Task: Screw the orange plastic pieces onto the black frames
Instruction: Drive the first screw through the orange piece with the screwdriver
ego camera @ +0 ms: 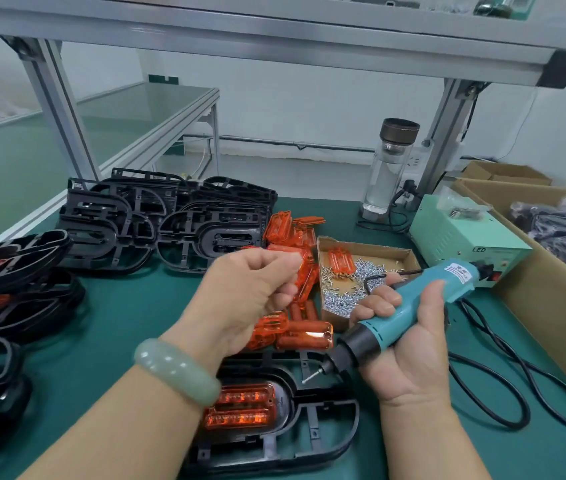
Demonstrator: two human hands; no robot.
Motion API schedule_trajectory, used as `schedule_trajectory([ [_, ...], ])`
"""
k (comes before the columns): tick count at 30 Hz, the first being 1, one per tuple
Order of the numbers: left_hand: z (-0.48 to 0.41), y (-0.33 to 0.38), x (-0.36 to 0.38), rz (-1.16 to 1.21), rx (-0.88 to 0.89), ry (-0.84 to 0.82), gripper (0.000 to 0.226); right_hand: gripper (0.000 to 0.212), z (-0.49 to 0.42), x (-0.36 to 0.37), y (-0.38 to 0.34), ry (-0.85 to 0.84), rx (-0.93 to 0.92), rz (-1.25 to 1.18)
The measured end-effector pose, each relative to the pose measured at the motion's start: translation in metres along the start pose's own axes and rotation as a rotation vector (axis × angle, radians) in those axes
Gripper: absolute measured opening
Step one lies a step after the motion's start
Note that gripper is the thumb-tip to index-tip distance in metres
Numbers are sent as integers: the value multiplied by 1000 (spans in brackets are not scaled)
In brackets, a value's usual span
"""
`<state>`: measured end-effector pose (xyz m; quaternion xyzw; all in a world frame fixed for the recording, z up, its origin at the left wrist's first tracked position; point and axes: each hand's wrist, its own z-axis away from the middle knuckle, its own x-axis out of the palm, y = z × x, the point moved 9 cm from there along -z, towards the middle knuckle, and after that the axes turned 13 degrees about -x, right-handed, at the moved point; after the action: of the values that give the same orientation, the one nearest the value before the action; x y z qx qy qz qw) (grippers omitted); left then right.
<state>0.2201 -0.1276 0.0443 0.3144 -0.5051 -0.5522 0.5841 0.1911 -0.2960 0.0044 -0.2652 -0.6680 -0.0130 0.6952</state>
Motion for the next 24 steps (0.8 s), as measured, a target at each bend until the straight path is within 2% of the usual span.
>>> schedule_trajectory([
  [4, 23, -12, -40, 72, 7, 63, 7, 29, -2, -1, -6, 30, -101, 63],
  [8, 43, -29, -61, 98, 30, 141, 29, 25, 1, -2, -5, 61, -162, 94],
  [11, 53, -42, -56, 127, 16, 116, 19, 24, 3, 0, -5, 66, -200, 103],
  [14, 54, -52, -46, 132, -42, 92, 20, 21, 5, 4, -5, 49, -218, 93],
  [17, 50, -57, -41, 139, -93, 84, 7, 21, 7, 5, -7, 47, -237, 77],
  [24, 46, -70, -30, 153, -217, 6, 10, 22, 13, 7, -8, 71, -257, 76],
])
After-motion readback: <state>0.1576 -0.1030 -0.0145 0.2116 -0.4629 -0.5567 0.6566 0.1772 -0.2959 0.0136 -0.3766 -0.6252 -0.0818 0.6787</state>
